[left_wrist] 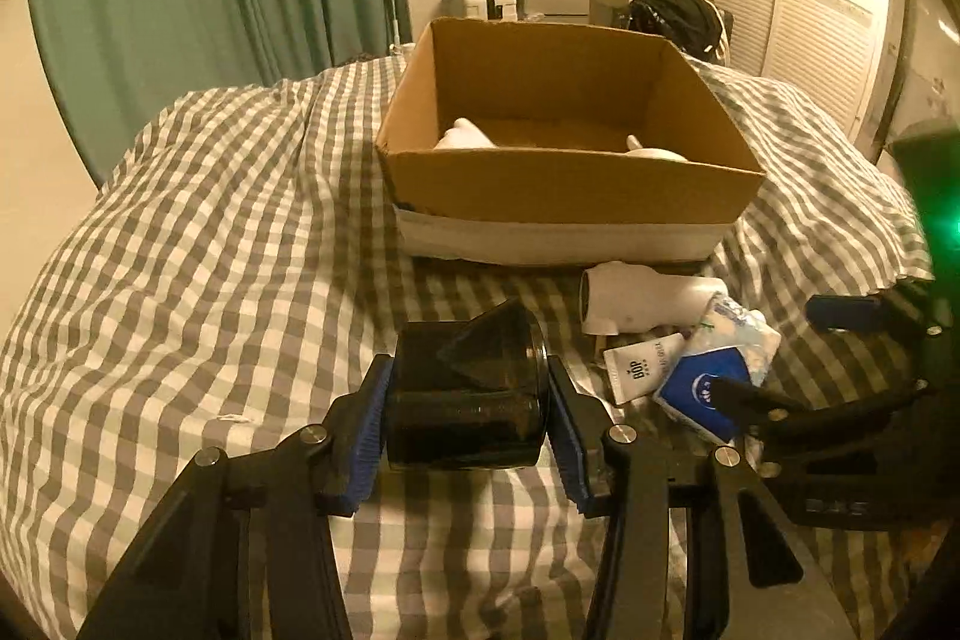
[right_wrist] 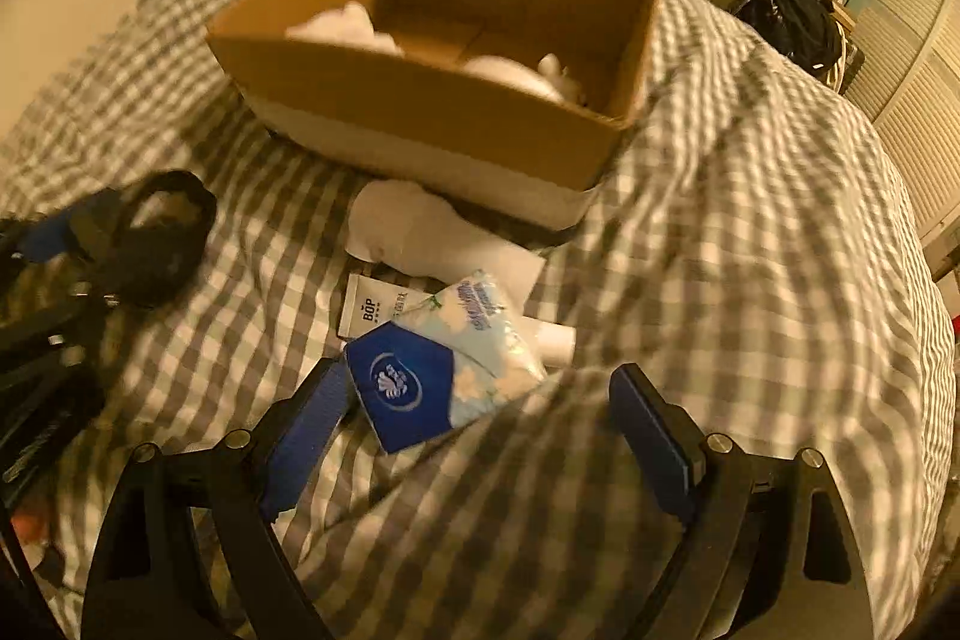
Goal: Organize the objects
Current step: 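Grasp the blue-and-white tissue pack with the right tool, then lower the black cup and tissue pack into the box and release both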
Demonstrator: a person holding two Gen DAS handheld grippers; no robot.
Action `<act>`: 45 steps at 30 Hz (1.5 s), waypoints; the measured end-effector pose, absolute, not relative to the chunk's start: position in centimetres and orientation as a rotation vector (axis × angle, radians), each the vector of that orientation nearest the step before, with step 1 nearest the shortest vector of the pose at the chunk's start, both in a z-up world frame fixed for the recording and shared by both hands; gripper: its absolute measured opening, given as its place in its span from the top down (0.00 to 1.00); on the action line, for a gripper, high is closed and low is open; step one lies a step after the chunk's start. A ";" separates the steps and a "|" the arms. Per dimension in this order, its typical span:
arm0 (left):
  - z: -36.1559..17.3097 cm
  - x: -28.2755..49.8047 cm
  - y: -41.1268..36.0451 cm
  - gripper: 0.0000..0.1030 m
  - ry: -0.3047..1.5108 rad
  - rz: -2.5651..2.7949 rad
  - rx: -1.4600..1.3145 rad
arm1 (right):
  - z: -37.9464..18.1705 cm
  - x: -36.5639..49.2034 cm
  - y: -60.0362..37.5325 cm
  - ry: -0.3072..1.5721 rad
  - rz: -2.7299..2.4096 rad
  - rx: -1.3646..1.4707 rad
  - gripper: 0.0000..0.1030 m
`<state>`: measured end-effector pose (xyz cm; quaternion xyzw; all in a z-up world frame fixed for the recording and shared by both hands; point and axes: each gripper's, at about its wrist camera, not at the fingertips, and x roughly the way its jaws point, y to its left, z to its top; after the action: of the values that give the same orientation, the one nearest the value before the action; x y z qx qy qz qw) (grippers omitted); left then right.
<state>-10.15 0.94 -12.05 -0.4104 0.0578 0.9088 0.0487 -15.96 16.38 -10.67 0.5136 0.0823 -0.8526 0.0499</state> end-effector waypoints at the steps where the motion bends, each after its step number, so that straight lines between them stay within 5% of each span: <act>1: -12.2 -10.3 0.7 0.52 0.173 2.766 -1.257 | -11.0 -16.3 16.2 0.255 -2.587 1.575 0.13; 19: -12.9 -10.6 -0.3 0.52 0.113 2.750 -1.303 | -13.7 -17.3 14.8 0.359 -2.552 1.611 0.18; 45: -2.9 -8.2 0.7 0.52 0.129 2.784 -1.093 | 2.2 -10.5 14.7 0.213 -2.710 1.125 0.18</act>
<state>-8.21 0.68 -2.85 -0.3641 0.0429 0.9274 0.0737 -10.45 14.69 2.18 0.3804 0.0721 -0.9166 0.0996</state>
